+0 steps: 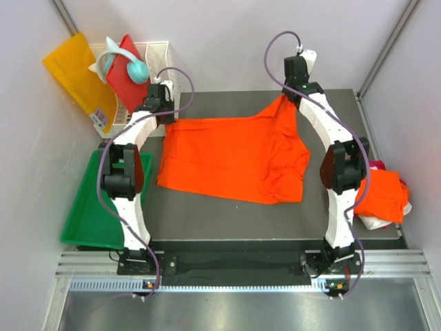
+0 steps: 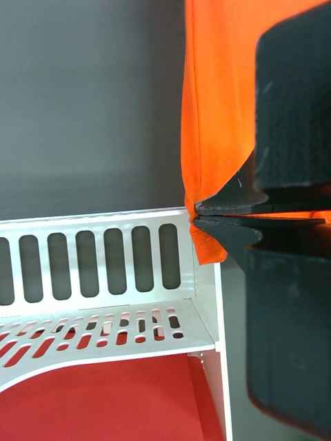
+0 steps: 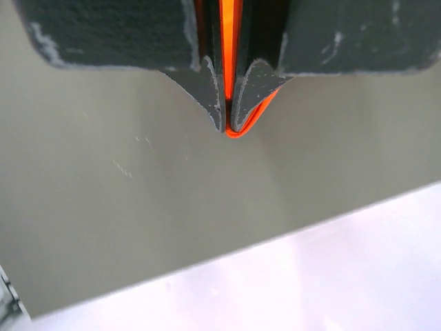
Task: Fold and stack the t-shirts
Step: Fold the other side of the tshirt into a rectangle
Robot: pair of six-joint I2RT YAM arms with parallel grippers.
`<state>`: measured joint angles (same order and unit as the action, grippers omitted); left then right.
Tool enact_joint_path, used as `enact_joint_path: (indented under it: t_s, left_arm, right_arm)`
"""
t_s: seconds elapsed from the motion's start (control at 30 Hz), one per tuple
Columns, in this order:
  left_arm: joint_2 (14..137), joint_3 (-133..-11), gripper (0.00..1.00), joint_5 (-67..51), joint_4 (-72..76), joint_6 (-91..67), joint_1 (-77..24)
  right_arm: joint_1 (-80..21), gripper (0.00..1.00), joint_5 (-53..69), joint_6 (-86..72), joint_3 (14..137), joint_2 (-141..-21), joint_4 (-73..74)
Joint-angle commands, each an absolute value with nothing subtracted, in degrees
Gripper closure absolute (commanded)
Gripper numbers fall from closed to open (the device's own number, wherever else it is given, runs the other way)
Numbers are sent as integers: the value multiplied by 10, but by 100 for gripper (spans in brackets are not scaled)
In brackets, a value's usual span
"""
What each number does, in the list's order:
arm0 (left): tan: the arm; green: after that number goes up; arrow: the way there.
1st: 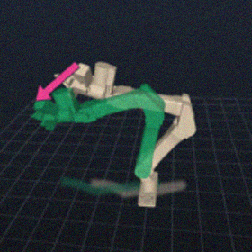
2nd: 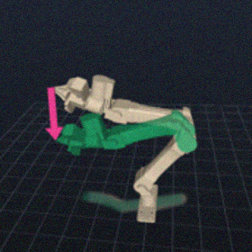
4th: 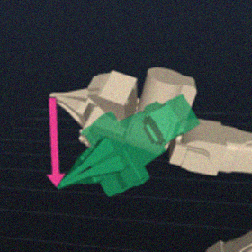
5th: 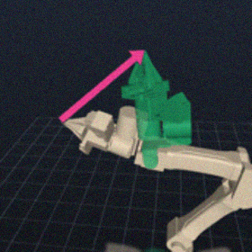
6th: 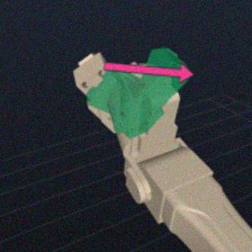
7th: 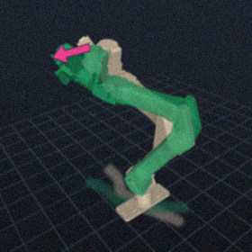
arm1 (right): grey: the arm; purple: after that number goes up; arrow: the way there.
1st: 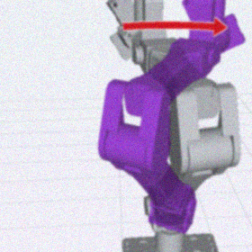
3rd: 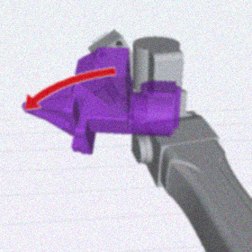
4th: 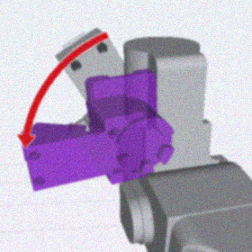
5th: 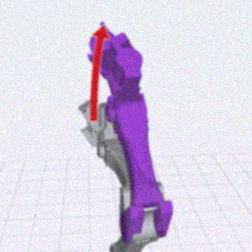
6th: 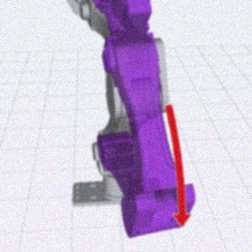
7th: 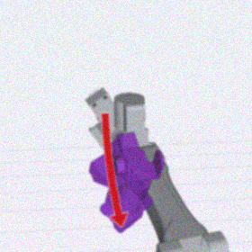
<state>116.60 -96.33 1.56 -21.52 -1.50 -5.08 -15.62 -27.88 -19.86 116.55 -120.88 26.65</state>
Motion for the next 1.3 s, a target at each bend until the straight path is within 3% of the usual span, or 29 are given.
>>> enact_joint_path:
  t_s: [0.0,0.23,0.67,1.27]
  left_arm:
    - [1145,-955,100,30,-202,-5,-46]
    - [1115,-946,100,18,-201,-17,-46]
    - [983,-843,100,11,-213,-18,-46]
    - [868,-707,100,35,-218,-11,-42]
  right_arm:
    - [-156,100,-273,-186,1229,-1210,265]
    - [-169,100,-287,-175,1183,-1163,254]
    - [-180,100,-311,-173,943,-990,203]
    - [-204,100,-334,-196,775,-846,200]
